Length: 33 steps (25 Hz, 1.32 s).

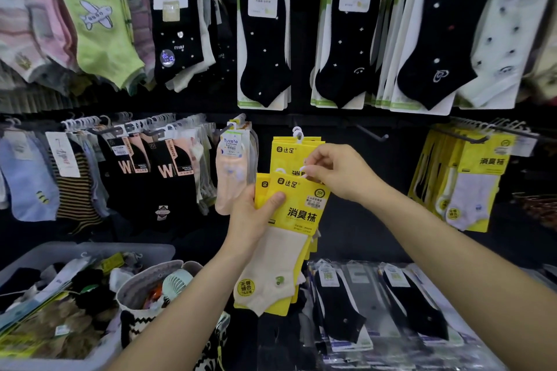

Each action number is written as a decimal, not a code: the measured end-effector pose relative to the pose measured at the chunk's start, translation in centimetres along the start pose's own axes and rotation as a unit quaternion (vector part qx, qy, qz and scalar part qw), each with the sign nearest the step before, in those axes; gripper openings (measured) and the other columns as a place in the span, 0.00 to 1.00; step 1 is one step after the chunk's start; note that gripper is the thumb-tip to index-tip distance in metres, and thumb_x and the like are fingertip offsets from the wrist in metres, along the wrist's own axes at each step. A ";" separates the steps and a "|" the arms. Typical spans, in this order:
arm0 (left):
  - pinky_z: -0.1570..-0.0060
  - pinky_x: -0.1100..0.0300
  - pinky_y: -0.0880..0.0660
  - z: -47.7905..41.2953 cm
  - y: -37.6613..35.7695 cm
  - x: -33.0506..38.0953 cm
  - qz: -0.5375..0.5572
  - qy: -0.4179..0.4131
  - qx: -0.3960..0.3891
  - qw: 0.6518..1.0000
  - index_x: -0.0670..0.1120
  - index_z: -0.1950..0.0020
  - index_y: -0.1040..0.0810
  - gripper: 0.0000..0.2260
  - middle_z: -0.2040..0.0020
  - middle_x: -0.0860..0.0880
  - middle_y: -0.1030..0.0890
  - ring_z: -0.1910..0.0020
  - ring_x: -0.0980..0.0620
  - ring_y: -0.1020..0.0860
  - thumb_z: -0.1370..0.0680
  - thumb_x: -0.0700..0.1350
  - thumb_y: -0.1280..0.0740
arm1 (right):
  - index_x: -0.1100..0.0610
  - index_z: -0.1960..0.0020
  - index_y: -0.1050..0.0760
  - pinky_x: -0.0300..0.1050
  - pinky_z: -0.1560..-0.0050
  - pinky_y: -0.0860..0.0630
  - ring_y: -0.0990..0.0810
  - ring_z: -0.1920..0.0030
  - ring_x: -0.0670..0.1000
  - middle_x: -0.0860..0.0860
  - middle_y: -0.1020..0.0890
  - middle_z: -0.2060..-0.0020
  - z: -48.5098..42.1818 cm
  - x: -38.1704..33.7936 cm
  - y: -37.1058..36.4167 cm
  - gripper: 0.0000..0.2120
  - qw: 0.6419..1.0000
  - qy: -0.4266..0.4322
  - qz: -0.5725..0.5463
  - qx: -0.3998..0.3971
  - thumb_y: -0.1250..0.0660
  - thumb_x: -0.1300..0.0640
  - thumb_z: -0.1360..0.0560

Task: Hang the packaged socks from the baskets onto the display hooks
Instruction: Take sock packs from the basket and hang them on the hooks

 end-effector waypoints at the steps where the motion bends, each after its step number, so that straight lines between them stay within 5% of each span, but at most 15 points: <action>1: 0.64 0.65 0.22 -0.2 -0.1 0.0 -0.002 0.003 0.001 1.000 0.46 0.51 0.23 0.04 0.57 0.51 0.16 0.60 0.57 0.17 0.25 0.42 0.32 | 0.49 0.63 0.26 0.34 0.64 0.28 0.22 0.67 0.40 0.44 0.19 0.68 -0.3 0.1 0.2 0.08 1.000 -0.012 -0.013 0.002 0.31 0.57 0.27; 9: 0.65 0.62 0.21 -1.0 2.4 0.8 -0.037 -0.006 0.069 0.997 0.47 0.54 0.22 0.05 0.60 0.50 0.17 0.64 0.56 0.18 0.21 0.43 0.37 | 0.49 0.65 0.24 0.39 0.60 0.24 0.20 0.63 0.44 0.45 0.19 0.68 -3.9 -0.5 1.9 0.10 0.990 -0.046 -0.036 0.128 0.31 0.59 0.27; 16: 0.64 0.60 0.20 -0.8 7.2 0.8 -0.093 0.008 0.139 0.986 0.46 0.54 0.23 0.05 0.58 0.48 0.16 0.61 0.52 0.17 0.21 0.46 0.37 | 0.48 0.65 0.24 0.34 0.66 0.29 0.22 0.63 0.42 0.43 0.21 0.68 -5.9 -0.9 0.4 0.09 0.994 -0.032 0.015 0.107 0.30 0.57 0.27; 19: 0.59 0.56 0.20 -0.8 7.8 1.1 -0.113 0.007 0.138 0.984 0.44 0.50 0.23 0.08 0.56 0.46 0.16 0.58 0.51 0.17 0.21 0.47 0.37 | 0.50 0.61 0.21 0.33 0.63 0.28 0.22 0.60 0.42 0.41 0.22 0.66 -5.9 -0.6 0.6 0.05 0.995 -0.036 0.018 0.094 0.31 0.56 0.26; 23: 0.60 0.55 0.20 -0.2 6.1 1.6 -0.109 -0.011 0.097 0.989 0.47 0.54 0.23 0.04 0.57 0.46 0.16 0.58 0.48 0.17 0.22 0.46 0.35 | 0.52 0.57 0.19 0.28 0.65 0.32 0.25 0.66 0.37 0.39 0.23 0.67 -3.3 -1.0 0.7 0.05 0.980 0.044 0.002 0.196 0.33 0.57 0.26; 27: 0.61 0.55 0.22 0.0 2.3 1.7 -0.122 -0.033 0.026 0.992 0.45 0.56 0.23 0.04 0.59 0.42 0.18 0.60 0.48 0.19 0.23 0.43 0.35 | 0.50 0.58 0.19 0.32 0.62 0.30 0.25 0.64 0.39 0.40 0.22 0.68 -0.2 -1.4 -1.4 0.06 0.993 0.100 0.055 0.024 0.33 0.51 0.26; 29: 0.63 0.60 0.23 -0.1 0.5 1.5 -0.121 -0.040 -0.001 0.992 0.48 0.57 0.24 0.04 0.61 0.48 0.19 0.62 0.54 0.20 0.23 0.43 0.34 | 0.48 0.60 0.21 0.32 0.63 0.31 0.25 0.63 0.39 0.40 0.22 0.66 0.0 -0.7 -1.3 0.04 0.996 0.073 0.049 0.009 0.32 0.52 0.26; 33: 0.59 0.53 0.21 -0.2 -1.5 0.7 -0.096 -0.023 -0.028 0.995 0.49 0.56 0.24 0.02 0.59 0.48 0.18 0.59 0.50 0.19 0.23 0.44 0.34 | 0.48 0.61 0.22 0.34 0.61 0.29 0.24 0.60 0.41 0.42 0.21 0.62 -0.1 1.0 -0.1 0.04 0.999 0.019 0.036 0.001 0.30 0.53 0.27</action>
Point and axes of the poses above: each hand's wrist, its own z-axis away from the middle knuckle, its own y-axis out of the back of the hand, x = y × z, the point moved 2 cm from there along -z, towards the middle knuckle
